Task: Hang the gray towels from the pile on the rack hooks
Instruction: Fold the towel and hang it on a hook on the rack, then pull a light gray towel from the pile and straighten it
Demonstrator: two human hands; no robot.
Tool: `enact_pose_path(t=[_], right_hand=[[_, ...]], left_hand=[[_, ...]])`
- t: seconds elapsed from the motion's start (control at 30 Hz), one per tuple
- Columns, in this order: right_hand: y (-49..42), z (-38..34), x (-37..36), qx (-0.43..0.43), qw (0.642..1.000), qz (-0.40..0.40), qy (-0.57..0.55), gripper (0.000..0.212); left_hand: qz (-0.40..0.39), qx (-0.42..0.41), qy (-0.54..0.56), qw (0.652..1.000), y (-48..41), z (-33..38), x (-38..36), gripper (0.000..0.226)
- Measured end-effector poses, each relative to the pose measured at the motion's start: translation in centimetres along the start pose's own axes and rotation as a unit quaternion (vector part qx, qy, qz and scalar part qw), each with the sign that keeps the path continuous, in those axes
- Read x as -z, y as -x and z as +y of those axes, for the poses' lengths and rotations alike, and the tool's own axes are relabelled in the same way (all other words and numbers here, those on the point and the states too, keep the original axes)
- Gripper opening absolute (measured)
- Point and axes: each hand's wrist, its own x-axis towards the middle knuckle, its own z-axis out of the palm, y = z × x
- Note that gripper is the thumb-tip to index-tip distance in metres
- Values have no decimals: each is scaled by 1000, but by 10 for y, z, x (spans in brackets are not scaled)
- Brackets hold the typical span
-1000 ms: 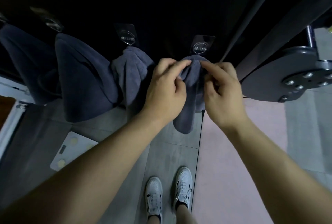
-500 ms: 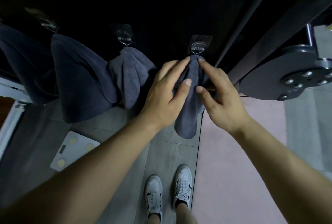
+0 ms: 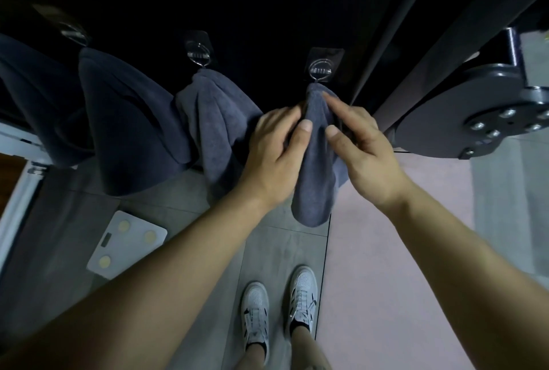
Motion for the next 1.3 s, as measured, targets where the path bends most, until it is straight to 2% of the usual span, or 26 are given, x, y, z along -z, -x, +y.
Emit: enact_pose_path(t=[0.1, 0.27, 0.37, 0.43, 0.5, 0.57, 0.67, 0.77, 0.93, 1.1, 1.3], right_hand=[[0, 2, -2, 25, 996, 13, 87, 49], [8, 9, 0, 20, 996, 9, 81, 55], [27, 9, 4, -2, 989, 34, 145, 59], [48, 4, 6, -33, 981, 44, 185, 57], [75, -2, 8, -61, 974, 60, 210, 55], [107, -9, 8, -96, 967, 80, 221, 52], [169, -16, -1, -165, 954, 104, 229, 47], [243, -23, -13, -249, 929, 139, 234, 47], [359, -35, -27, -370, 876, 229, 209, 48], [451, -42, -31, -452, 803, 353, 165, 49], [553, -35, -42, -525, 687, 486, 128, 51]], left_hand=[[-15, 34, -44, 998, 1, 1, -2, 62], [-55, 53, -80, 994, 3, 6, 7, 65], [-57, 58, -111, 990, 16, 17, 19, 67], [-27, 38, -150, 988, 31, 29, 26, 71], [-16, -4, -181, 983, 46, 38, 34, 61], [-55, -30, -180, 982, 57, 45, 39, 47], [-190, -20, -194, 962, 72, 56, 38, 43], [-318, -46, -265, 909, 87, 69, 25, 48], [-471, -144, -353, 796, 118, 112, -30, 60], [-567, -260, -362, 693, 177, 167, -120, 71], [-645, -407, -363, 535, 299, 216, -237, 68]])
